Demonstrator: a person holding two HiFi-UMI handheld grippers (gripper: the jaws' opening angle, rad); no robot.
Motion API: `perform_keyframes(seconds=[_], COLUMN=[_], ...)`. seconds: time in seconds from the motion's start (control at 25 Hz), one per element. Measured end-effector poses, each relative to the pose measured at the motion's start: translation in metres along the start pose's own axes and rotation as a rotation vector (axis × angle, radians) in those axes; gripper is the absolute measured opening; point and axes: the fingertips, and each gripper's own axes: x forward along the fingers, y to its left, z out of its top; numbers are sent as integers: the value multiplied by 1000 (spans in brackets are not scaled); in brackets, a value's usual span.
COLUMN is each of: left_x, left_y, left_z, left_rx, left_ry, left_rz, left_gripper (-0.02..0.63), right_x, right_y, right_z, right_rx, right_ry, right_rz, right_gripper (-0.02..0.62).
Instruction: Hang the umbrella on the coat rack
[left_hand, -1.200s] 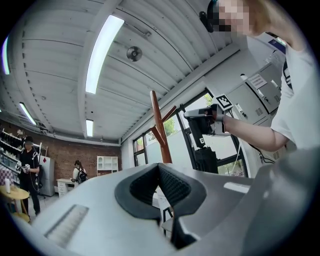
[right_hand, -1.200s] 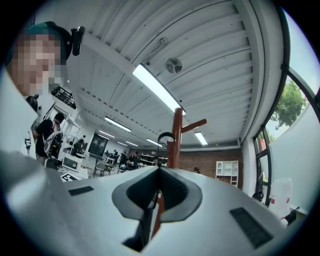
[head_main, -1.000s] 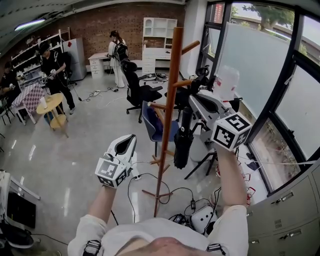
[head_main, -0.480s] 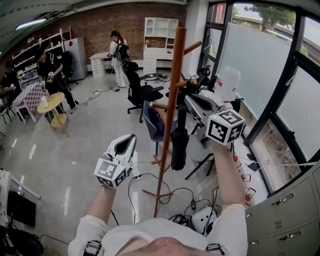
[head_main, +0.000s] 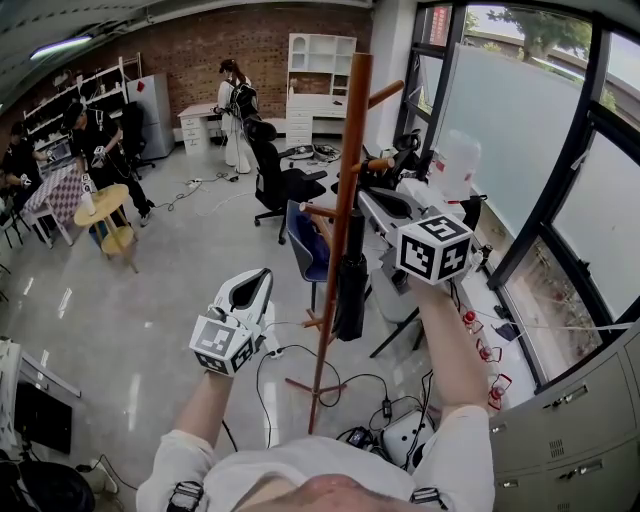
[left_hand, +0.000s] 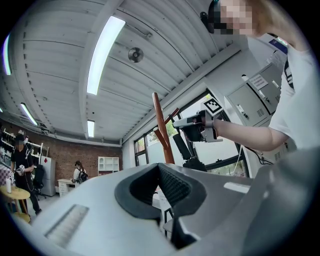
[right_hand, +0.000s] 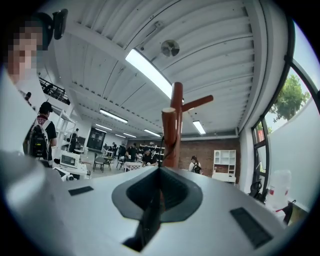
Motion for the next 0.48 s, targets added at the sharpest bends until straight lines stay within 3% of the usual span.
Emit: perform_keyframes(seconds=[0.24, 0.48], left_x=[-3, -8], left_y=[1, 3], left_z=[1, -1], left_rx=[-5, -7], left_ry=[-14, -4], left_rz=[18, 25], left_gripper=[9, 9], right_x=[15, 16], right_y=[-1, -5], right_z=[-17, -19], right_rx=[12, 34], right_ry=[50, 25], right_rz=[-7, -40], right_gripper=[11, 11])
